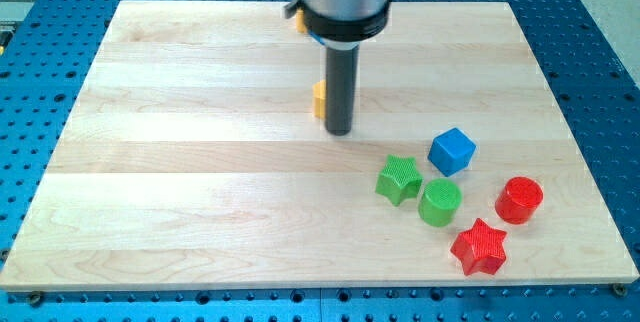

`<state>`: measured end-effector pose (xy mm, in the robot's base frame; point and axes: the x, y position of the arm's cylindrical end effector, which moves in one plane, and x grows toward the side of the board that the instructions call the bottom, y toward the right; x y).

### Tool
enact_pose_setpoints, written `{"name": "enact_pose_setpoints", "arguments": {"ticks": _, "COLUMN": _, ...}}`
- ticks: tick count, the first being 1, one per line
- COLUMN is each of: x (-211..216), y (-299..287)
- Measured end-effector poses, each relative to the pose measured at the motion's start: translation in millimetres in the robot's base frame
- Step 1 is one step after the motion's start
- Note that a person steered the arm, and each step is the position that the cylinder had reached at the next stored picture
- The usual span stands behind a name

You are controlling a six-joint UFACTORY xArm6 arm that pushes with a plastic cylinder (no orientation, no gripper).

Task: Move the hexagon towards the top center

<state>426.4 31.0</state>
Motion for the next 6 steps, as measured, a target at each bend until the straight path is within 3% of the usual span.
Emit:
{"name": "enact_pose_setpoints", "arguments": {"ticks": 1, "x": -67.3, "y": -19.0}}
{"name": "enact_pose_setpoints", "arguments": {"ticks": 2, "x": -96.2, "y": -26.7}}
{"name": "enact_pose_setpoints", "arguments": {"ticks": 3, "x": -34.4, "y": -35.5}}
{"name": "enact_pose_setpoints", "arguments": {"ticks": 4, "x": -58.0, "y": -64.7}}
{"name": "enact_pose_setpoints", "arguments": {"ticks": 5, "x": -106.2, "y": -57.9}}
{"name": "enact_pose_setpoints", "arguments": {"ticks": 6, "x": -96.1, "y": -47.9}}
